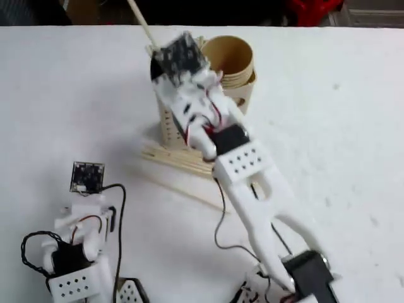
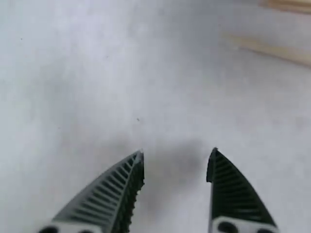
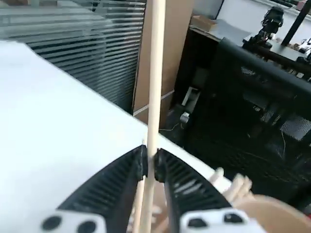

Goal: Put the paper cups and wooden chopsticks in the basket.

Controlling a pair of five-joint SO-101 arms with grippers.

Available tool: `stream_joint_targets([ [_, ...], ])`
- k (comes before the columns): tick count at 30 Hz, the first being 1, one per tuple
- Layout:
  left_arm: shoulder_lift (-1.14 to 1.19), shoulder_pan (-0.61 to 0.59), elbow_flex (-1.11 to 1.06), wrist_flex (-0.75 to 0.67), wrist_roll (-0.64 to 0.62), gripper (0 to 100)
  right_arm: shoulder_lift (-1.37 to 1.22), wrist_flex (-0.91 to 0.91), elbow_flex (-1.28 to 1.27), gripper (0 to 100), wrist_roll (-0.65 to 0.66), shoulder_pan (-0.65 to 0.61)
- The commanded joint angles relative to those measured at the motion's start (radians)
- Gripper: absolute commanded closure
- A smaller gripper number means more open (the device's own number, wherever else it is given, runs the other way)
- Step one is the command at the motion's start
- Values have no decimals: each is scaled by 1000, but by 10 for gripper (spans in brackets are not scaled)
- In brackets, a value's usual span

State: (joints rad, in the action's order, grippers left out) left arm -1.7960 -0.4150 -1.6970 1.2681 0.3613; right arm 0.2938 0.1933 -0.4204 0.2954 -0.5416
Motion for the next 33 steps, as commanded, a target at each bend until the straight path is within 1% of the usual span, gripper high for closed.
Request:
stream_joint_targets([
  [1,-4,-5,3,2,3,781,114,-22,-46,953,-15,33],
  [5,-4,-5,3,2,3,781,168,64,-48,836,-15,33],
  [6,-4,-5,3,2,3,781,179,85,-48,823,-15,28],
  [8,-4,-5,3,2,3,781,219,125,-48,832,-15,25],
  [13,-4,-5,3,2,3,781,325,171,-57,909,-6,1],
  [15,-4,-5,3,2,3,781,375,291,-48,934,-6,-1],
  [17,-4,-5,3,2,3,781,412,469,-35,943,9,-18],
  [19,-4,-5,3,2,3,781,426,693,-5,942,106,-54],
  [22,-4,-5,3,2,3,781,395,923,37,942,253,-165],
  [24,-4,-5,3,2,3,781,355,1004,38,942,292,-209],
  [26,-4,-5,3,2,3,781,289,1058,35,942,302,-217],
  [30,-4,-5,3,2,3,781,91,1089,35,942,371,-217],
  [33,-4,-5,3,2,3,781,-62,1041,37,942,374,-220],
])
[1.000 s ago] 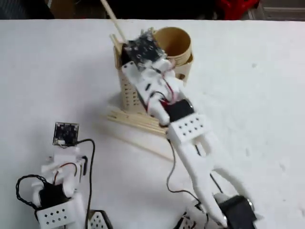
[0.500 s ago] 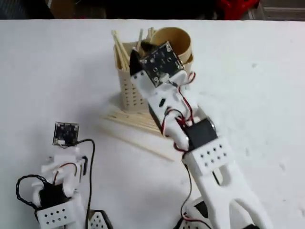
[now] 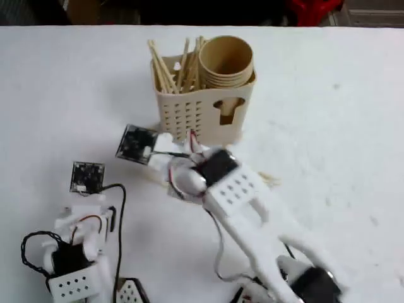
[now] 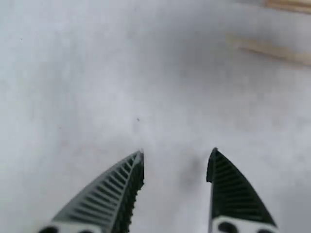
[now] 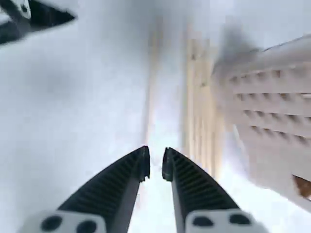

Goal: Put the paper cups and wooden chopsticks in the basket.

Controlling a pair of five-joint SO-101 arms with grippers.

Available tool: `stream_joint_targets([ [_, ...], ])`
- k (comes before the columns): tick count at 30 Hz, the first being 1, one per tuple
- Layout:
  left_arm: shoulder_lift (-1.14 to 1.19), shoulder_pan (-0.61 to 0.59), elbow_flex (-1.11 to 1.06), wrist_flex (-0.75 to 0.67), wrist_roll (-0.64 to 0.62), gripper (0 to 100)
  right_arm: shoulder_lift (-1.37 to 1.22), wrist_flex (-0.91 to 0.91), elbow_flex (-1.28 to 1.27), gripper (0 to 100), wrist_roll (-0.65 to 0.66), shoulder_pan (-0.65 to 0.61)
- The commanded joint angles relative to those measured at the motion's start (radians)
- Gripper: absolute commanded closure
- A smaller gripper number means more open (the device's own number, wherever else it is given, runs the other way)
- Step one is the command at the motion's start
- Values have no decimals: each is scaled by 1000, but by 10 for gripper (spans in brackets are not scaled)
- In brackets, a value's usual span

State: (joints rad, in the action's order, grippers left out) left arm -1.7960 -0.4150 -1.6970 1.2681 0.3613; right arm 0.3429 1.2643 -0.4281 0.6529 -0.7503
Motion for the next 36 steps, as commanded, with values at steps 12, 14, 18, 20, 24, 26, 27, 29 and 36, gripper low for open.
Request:
stream_joint_targets([
  [12,-4,-5,3,2,3,781,-541,-291,51,941,-3,-10],
  [14,-4,-5,3,2,3,781,-555,-291,51,933,-6,-12],
  [18,-4,-5,3,2,3,781,-590,-291,51,875,-11,-10],
  [20,-4,-5,3,2,3,781,-596,-291,51,861,-6,-8],
  [24,-4,-5,3,2,3,781,-599,-291,51,918,-3,-8],
  [26,-4,-5,3,2,3,781,-599,-292,51,991,-11,-8],
  [27,-4,-5,3,2,3,781,-599,-292,51,979,-11,-8],
  [29,-4,-5,3,2,3,781,-598,-291,51,985,-12,-8],
  [36,-4,-5,3,2,3,781,-441,-231,44,981,-120,1],
])
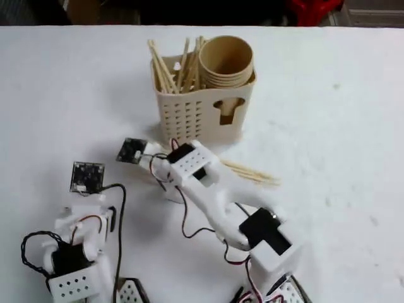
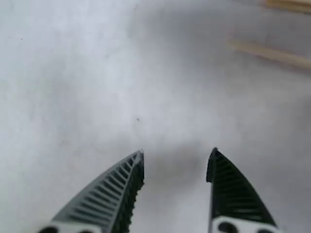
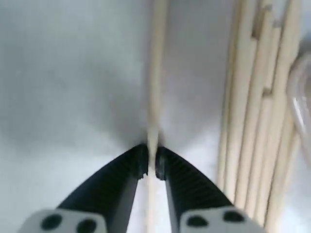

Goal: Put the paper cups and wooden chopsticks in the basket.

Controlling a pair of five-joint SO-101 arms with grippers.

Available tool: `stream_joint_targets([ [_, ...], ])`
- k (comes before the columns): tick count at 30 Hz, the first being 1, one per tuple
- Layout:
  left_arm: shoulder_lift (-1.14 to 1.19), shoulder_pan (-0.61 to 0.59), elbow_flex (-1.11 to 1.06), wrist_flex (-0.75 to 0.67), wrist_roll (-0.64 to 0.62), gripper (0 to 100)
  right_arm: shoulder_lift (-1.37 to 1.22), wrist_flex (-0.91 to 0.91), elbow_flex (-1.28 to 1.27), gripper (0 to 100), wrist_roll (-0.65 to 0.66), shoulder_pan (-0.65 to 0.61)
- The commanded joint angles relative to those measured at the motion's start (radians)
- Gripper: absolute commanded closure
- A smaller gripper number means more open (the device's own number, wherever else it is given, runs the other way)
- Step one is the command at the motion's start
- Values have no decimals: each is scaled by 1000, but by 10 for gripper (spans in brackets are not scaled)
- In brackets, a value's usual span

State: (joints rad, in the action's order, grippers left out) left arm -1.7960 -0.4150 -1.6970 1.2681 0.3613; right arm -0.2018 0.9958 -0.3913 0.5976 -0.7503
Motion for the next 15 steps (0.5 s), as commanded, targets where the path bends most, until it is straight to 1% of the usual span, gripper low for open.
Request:
stream_joint_targets([
  [1,-4,-5,3,2,3,781,145,59,8,981,-83,2],
  [5,-4,-5,3,2,3,781,302,168,8,981,-135,2],
  [8,-4,-5,3,2,3,781,418,213,8,981,-146,2],
  [12,-4,-5,3,2,3,781,605,200,15,981,-140,4],
  [15,-4,-5,3,2,3,781,753,91,29,981,-146,4],
])
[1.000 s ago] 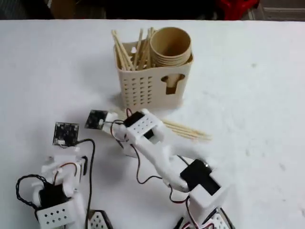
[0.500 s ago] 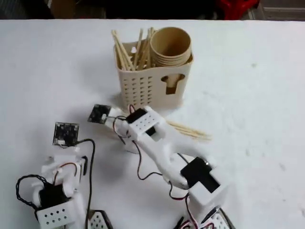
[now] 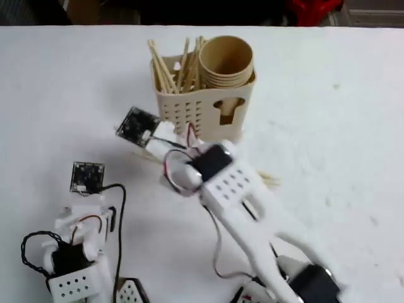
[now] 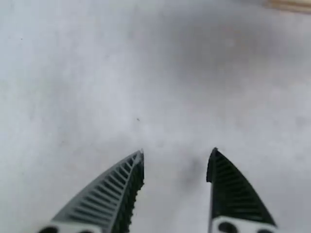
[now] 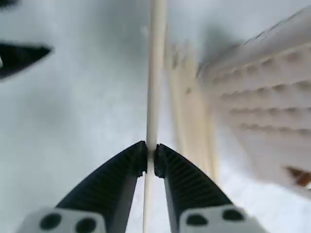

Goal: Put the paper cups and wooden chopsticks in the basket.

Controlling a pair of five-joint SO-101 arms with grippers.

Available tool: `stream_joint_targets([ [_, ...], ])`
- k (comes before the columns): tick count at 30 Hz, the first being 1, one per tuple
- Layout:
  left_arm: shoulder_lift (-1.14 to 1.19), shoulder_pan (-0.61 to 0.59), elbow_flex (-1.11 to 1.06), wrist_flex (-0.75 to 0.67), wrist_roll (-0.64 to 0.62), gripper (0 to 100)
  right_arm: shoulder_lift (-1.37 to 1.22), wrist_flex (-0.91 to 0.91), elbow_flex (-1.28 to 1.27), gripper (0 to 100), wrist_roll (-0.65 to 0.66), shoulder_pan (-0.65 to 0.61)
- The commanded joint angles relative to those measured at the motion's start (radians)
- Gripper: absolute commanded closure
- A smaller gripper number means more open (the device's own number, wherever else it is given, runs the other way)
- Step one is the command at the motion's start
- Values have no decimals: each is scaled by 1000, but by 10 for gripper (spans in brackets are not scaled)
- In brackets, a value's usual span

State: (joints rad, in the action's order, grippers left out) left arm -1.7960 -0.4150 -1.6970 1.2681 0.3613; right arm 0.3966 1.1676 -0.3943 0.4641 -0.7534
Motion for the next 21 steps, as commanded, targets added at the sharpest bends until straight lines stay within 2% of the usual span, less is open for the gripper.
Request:
stream_joint_targets([
  [1,-4,-5,3,2,3,781,193,-134,32,981,-12,7],
  [7,-4,-5,3,2,3,781,260,-542,28,981,-12,13],
  [14,-4,-5,3,2,3,781,107,-983,34,981,-12,145],
  [17,-4,-5,3,2,3,781,48,-1064,35,981,-12,177],
  [21,-4,-5,3,2,3,781,2,-1063,29,981,-12,182],
])
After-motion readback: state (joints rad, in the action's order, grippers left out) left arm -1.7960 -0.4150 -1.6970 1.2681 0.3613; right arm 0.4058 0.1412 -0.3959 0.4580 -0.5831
